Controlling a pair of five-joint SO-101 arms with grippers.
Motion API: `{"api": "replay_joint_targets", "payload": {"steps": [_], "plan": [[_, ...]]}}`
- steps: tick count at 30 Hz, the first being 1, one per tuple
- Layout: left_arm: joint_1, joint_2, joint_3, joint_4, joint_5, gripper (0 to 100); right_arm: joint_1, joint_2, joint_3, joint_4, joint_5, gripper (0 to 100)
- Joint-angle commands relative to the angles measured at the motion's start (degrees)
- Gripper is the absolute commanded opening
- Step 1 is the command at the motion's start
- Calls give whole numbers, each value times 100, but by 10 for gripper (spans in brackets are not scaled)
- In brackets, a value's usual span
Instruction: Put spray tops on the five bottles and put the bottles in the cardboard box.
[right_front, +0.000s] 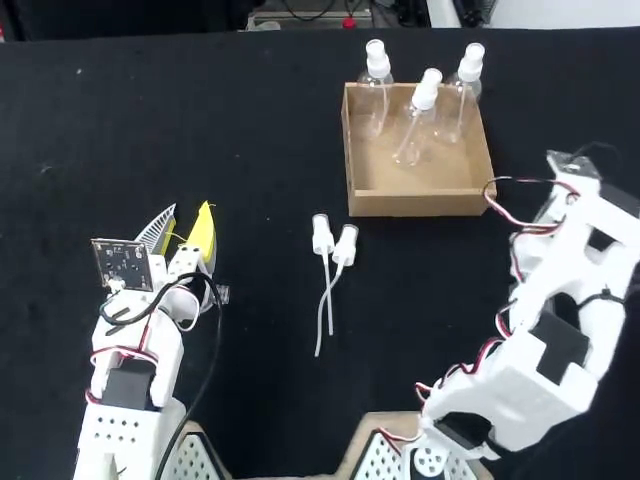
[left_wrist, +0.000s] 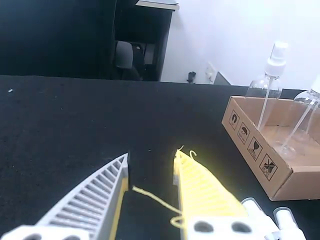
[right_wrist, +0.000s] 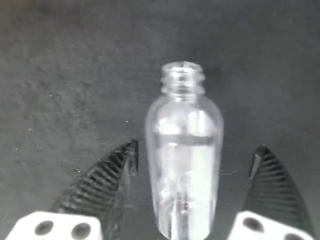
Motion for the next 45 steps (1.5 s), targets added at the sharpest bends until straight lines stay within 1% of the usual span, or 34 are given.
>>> {"api": "replay_joint_targets", "payload": {"steps": [1,5,9,10,14,16,22,27,30,36,41,45], "plan": [[40,-70,127,-35,53,145,-176,-57,92,-246,-53,322],[40,-70,127,-35,53,145,-149,-57,444,-677,-44,322],[48,-70,127,-35,53,145,-141,-84,655,-897,-44,321],[48,-70,127,-35,53,145,-132,-101,655,-923,-53,313],[40,-70,127,-35,53,145,-114,-66,655,-1081,0,215],[22,-70,127,-35,53,145,-88,-57,699,-1160,193,211],[40,-70,127,-35,53,145,35,-48,708,-1134,343,211],[48,-70,127,-35,53,145,176,-505,453,-615,492,155],[48,-70,127,-35,53,145,167,-620,505,-510,607,164],[48,-70,127,-18,53,145,176,-180,585,-738,598,232],[48,-70,127,-18,53,145,176,75,585,-870,589,204],[48,-70,127,-18,53,145,132,110,629,-835,624,202]]}}
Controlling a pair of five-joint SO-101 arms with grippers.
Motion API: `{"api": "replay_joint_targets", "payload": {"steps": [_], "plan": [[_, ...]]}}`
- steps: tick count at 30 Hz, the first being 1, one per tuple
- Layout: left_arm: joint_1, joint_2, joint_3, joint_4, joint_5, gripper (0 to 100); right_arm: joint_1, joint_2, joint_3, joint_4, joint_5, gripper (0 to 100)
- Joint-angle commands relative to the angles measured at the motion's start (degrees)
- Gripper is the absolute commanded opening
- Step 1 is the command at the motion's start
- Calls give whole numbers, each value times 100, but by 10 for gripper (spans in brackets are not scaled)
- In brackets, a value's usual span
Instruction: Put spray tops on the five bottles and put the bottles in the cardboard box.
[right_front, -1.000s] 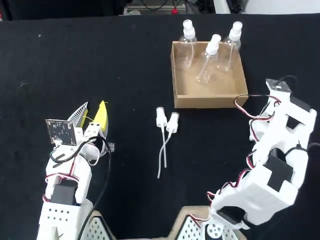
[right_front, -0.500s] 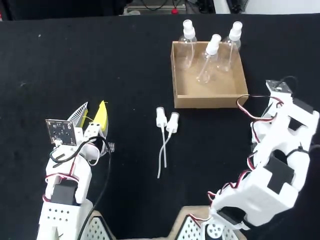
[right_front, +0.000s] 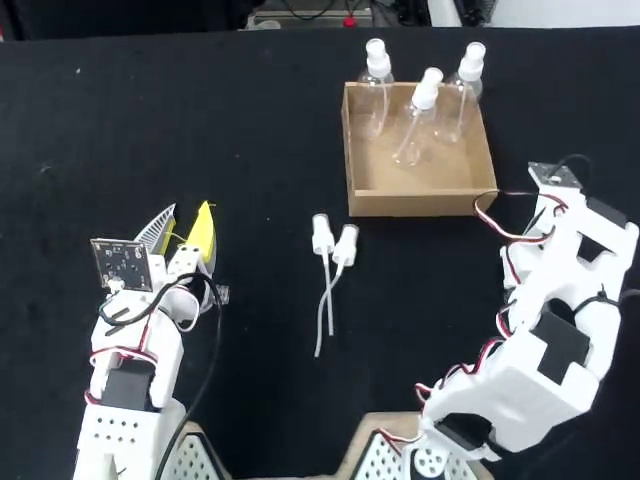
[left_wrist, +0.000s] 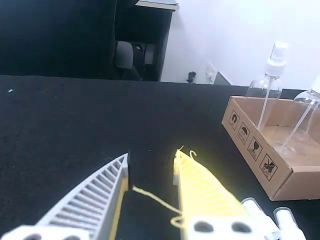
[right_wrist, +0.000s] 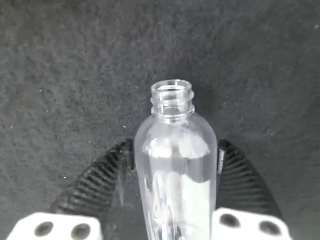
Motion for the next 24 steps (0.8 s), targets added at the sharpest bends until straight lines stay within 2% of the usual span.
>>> {"api": "replay_joint_targets", "payload": {"steps": [1,7,10,15,18,24], "plan": [[48,-70,127,-18,53,145,70,22,-57,-88,35,202],[48,-70,127,-9,53,145,105,-119,-154,-44,18,198],[66,-70,75,53,53,145,167,-453,-374,387,18,198],[189,-70,-664,1073,53,147,149,-1446,-919,1310,18,201],[418,-35,-1165,1714,53,148,149,-2255,-971,1415,18,198],[629,-18,-1332,1943,-273,145,123,-3864,-444,1398,-88,198]]}}
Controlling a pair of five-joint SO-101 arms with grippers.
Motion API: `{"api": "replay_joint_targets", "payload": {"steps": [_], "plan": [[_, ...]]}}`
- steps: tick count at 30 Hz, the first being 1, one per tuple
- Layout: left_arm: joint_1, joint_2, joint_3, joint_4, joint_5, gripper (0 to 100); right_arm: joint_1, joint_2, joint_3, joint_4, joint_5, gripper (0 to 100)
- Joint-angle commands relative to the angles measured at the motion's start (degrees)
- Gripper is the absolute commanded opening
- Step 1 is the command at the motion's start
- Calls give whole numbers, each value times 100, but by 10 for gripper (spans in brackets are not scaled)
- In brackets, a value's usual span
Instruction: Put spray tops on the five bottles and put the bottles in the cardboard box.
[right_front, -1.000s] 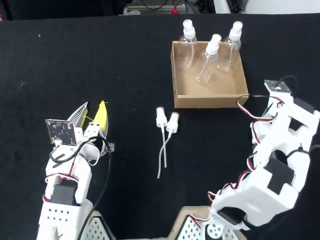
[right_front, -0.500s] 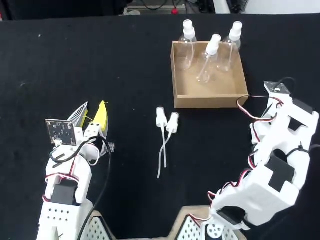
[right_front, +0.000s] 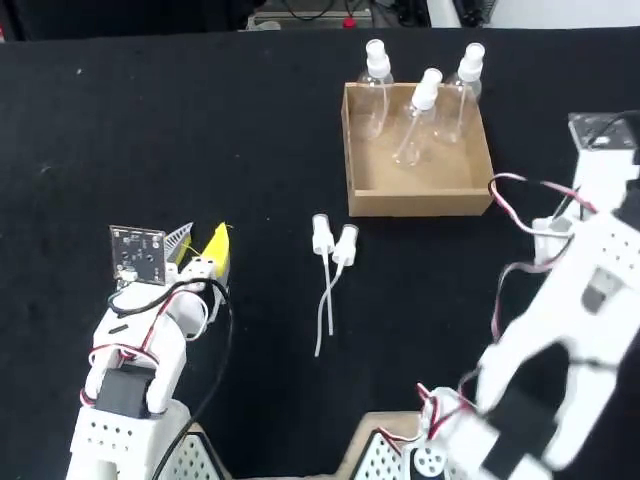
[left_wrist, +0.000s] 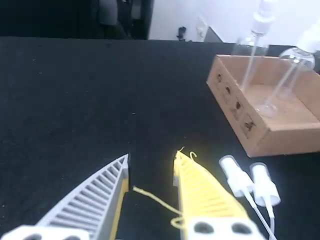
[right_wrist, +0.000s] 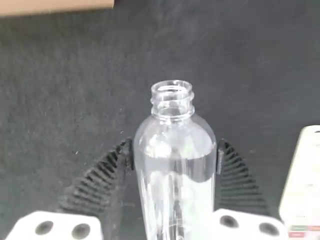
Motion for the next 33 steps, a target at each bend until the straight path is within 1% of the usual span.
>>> {"api": "replay_joint_targets", "payload": {"steps": [1,3,6,9,12,16,19,21,23,27,31,33], "plan": [[180,-18,-453,97,-229,145,-9,-1156,277,-44,-255,198],[180,-18,-479,97,-237,145,-141,-1684,725,-334,-536,198],[171,-18,-479,105,-264,145,-325,-2519,1587,-1125,-949,198],[171,-9,-479,105,-264,145,-571,-3284,2378,-1785,-1618,198],[171,-9,-479,114,-264,145,-1046,-3916,2686,-1688,-2286,198],[171,343,-620,114,-264,145,-1960,-4497,2738,-1451,-2620,198],[180,1090,-1015,114,-264,145,-2637,-4558,2756,-1451,-2734,198],[189,1758,-1332,114,-264,146,-2980,-4585,2835,-1503,-2734,198],[268,2470,-1657,114,-273,145,-3235,-4602,2985,-1635,-2892,198],[532,3771,-2264,105,-264,145,-3341,-4602,3433,-1925,-3314,198],[892,4923,-2879,18,-229,145,-3358,-4602,3670,-1987,-3341,198],[1077,5354,-3029,-264,-229,145,-3367,-4602,3679,-1987,-3341,198]]}}
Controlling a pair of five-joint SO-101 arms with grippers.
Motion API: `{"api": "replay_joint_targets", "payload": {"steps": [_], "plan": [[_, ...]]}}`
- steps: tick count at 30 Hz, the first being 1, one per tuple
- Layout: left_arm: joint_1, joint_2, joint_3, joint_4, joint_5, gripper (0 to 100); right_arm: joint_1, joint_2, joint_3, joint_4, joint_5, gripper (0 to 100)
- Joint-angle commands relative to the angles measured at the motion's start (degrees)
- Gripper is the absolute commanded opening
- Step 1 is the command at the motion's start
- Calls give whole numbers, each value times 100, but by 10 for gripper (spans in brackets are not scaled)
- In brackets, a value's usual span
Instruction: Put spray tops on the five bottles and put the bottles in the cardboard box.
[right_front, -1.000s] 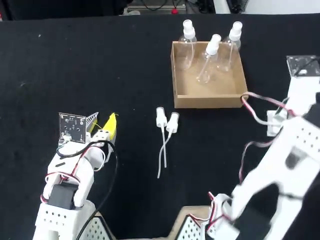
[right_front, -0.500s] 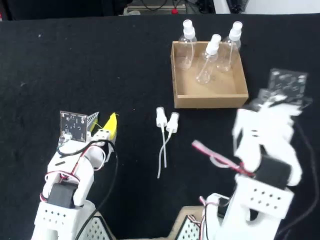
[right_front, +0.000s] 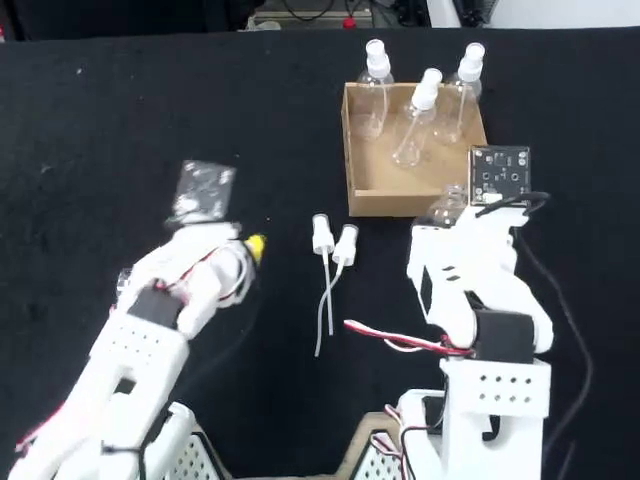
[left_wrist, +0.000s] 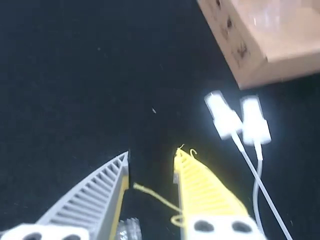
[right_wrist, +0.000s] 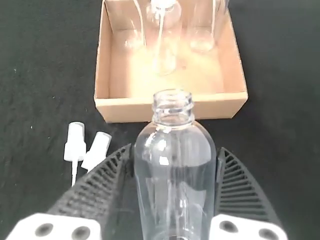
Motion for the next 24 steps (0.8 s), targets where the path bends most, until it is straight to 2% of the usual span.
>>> {"api": "replay_joint_targets", "payload": {"steps": [1,5,10,13,19,24], "plan": [[479,1037,-716,-571,-9,145,-79,-127,-31,-176,-53,198],[857,1732,-558,-1582,167,145,-79,-127,-4,-158,-62,198],[708,1916,-514,-2356,1398,145,-70,-127,145,-167,-18,198],[734,1943,-462,-2549,1802,145,-70,-127,189,-176,-18,198],[1429,2277,-708,-2330,1802,148,-70,-127,198,-176,-18,198],[1508,3437,-1508,-2330,1468,148,-70,-127,198,-176,-18,198]]}}
